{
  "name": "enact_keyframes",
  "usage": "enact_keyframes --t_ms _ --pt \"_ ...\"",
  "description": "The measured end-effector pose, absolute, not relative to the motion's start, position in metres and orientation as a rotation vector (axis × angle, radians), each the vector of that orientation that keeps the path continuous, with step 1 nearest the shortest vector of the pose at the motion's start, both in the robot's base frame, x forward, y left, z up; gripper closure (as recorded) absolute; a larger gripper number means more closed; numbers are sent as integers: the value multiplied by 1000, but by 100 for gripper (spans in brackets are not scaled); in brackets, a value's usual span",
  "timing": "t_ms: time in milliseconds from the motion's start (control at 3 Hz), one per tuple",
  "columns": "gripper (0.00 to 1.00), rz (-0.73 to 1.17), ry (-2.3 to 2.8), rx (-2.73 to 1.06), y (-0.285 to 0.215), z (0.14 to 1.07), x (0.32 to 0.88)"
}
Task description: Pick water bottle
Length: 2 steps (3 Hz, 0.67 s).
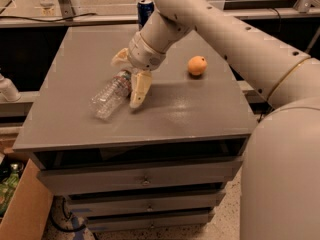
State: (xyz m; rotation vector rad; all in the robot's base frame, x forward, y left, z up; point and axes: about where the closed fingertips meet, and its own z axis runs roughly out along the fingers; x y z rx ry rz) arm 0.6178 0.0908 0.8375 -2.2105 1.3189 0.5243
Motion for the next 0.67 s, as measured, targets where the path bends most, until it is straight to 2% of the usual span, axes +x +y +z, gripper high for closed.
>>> enact_keyframes --t_ms 667 --pt "64 569 1355 -2206 92 831 612"
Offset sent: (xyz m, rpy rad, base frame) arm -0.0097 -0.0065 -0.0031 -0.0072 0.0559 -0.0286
